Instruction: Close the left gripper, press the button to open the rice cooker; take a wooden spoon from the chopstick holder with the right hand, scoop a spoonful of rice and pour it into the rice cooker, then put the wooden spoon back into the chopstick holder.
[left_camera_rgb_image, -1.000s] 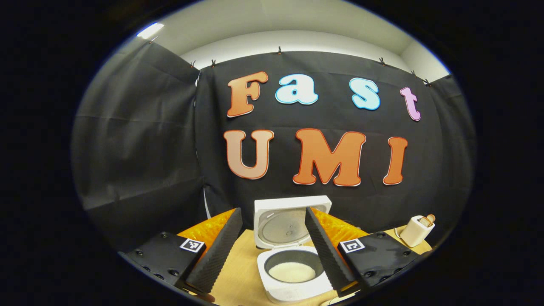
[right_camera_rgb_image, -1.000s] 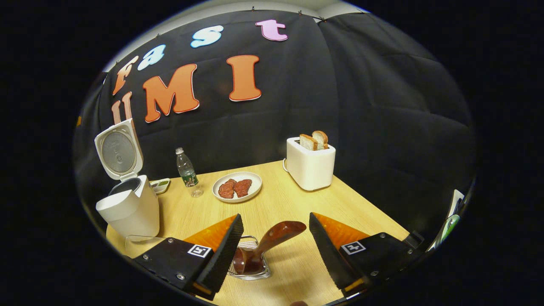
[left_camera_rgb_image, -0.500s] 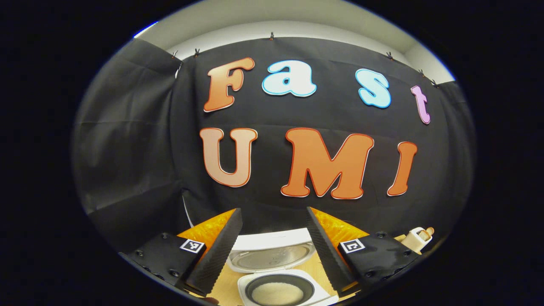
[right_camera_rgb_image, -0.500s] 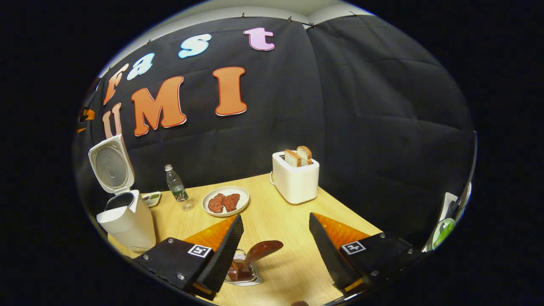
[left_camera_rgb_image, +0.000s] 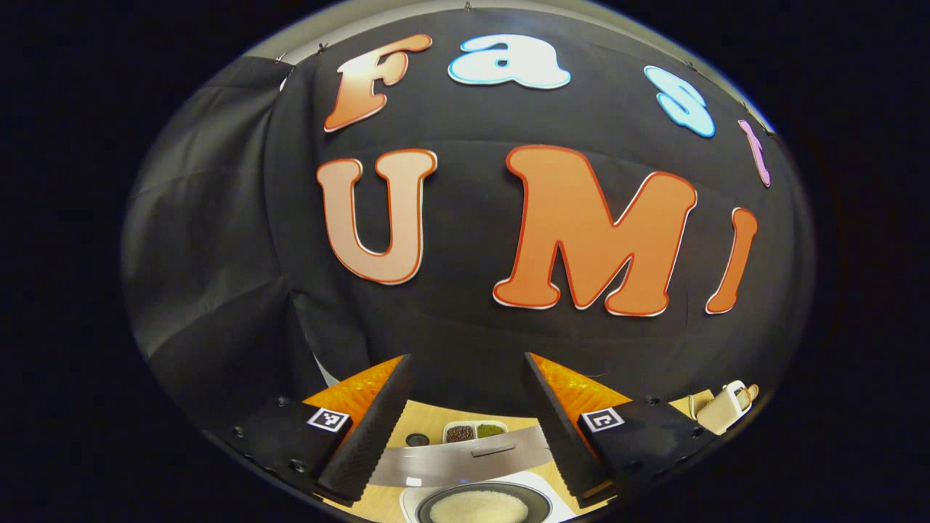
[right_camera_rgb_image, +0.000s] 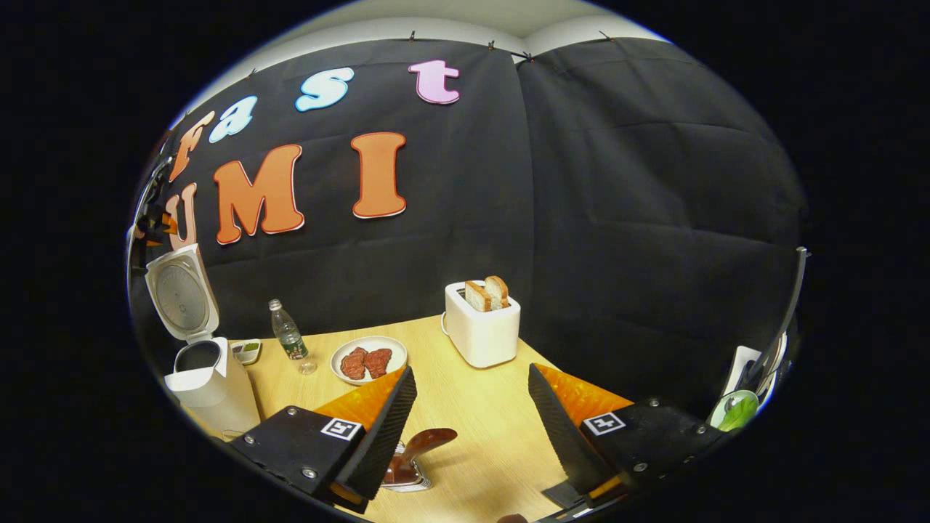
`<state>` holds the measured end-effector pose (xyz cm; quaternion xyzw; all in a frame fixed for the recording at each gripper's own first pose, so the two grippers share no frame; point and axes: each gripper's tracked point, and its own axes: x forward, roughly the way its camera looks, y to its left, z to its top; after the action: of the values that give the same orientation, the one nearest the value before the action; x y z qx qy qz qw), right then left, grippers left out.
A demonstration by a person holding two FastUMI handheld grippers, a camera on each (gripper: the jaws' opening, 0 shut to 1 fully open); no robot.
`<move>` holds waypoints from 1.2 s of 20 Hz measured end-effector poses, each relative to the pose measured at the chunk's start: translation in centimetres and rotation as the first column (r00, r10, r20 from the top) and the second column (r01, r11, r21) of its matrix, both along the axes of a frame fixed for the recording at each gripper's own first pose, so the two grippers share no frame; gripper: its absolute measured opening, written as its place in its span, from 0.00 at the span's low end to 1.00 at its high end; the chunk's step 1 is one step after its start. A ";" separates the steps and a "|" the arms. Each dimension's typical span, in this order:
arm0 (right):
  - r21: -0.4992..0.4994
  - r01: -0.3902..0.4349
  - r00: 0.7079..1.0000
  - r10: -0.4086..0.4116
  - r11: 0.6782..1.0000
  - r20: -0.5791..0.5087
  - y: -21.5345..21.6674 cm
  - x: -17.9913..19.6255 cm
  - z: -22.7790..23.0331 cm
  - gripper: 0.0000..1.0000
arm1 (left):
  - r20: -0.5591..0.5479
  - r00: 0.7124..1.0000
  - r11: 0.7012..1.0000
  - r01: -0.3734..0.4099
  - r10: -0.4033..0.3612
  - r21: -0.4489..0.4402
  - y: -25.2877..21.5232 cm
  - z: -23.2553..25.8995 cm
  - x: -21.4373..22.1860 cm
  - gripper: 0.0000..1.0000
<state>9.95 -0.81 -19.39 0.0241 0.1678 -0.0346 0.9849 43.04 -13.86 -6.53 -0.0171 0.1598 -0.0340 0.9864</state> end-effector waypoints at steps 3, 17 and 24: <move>0.013 0.012 1.000 -0.013 1.000 0.019 -0.1 -0.2 1.1 0.95 | -0.060 0.998 0.999 -0.015 0.013 -0.041 0.4 -1.9 -1.6 1.00; 0.002 -0.137 0.987 0.136 0.991 0.084 3.5 -0.2 8.1 0.95 | -0.116 0.993 1.000 0.010 -0.012 -0.018 -0.8 -4.7 -11.2 1.00; 0.030 -0.227 0.971 0.224 0.973 0.087 4.9 -0.2 6.9 1.00 | -0.189 0.982 1.000 0.011 -0.013 -0.012 -2.1 -11.0 -18.7 1.00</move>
<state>9.71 4.05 -12.48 0.0257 0.1293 0.0820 0.9879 24.36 -15.98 -17.53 -0.0248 0.2525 -0.0391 0.9665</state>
